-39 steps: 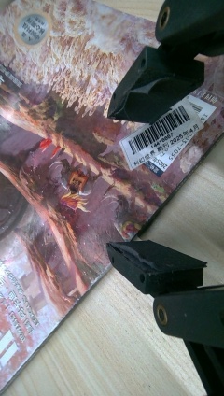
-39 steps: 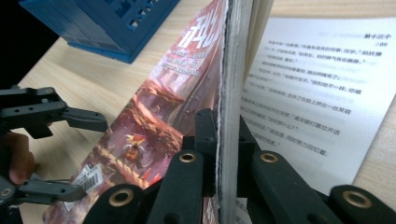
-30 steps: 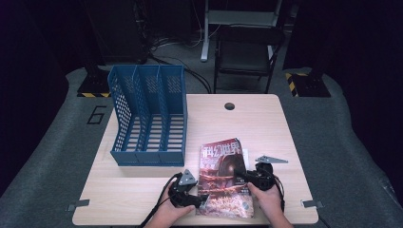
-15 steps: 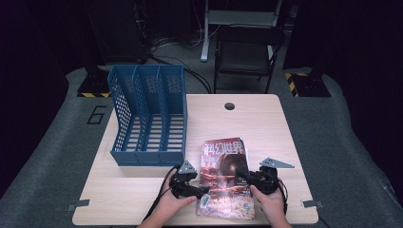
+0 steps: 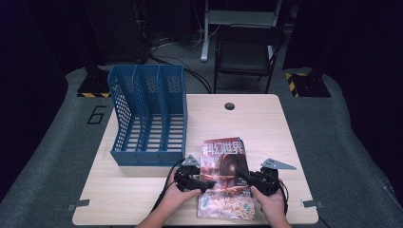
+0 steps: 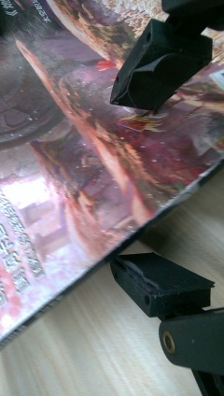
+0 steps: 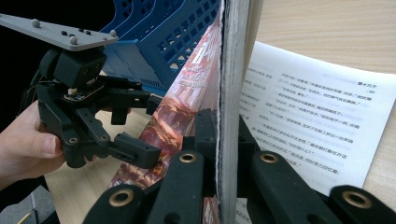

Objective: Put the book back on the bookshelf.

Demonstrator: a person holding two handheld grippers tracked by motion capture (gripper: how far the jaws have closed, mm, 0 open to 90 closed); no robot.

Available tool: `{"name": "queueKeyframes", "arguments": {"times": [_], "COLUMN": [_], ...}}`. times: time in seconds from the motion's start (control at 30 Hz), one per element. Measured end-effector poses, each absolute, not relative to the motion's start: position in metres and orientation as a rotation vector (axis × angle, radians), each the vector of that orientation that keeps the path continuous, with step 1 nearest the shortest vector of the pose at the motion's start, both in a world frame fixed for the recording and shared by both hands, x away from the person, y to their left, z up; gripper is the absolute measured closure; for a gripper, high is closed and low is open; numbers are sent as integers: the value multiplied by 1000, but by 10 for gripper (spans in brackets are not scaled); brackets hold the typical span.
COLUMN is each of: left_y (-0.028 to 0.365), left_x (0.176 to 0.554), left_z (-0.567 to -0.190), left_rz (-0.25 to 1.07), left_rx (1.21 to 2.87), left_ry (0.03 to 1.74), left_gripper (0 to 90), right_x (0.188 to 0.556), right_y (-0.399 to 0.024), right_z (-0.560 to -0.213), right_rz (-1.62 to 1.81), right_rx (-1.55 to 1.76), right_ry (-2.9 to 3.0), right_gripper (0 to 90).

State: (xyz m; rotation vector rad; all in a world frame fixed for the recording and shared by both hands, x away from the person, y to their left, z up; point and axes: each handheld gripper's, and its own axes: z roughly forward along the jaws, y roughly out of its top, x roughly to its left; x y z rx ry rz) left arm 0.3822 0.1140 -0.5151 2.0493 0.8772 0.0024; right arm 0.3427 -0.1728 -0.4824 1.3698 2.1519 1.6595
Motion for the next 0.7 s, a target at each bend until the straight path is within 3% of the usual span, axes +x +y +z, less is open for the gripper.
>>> {"name": "queueKeyframes", "arguments": {"times": [0.33,0.7], "left_y": [108,106], "left_x": [388,391], "left_z": [-515,-516], "left_rz": [-50,-73], "left_rx": [2026,2023], "left_ry": [892,873], "left_gripper": [156,177], "right_x": [341,341], "right_y": [-174,-173], "right_z": [-481,-481], "right_rz": [1685,1714], "right_rx": [1348,1335], "right_ry": [2149,2145], "right_gripper": [862,862]}}
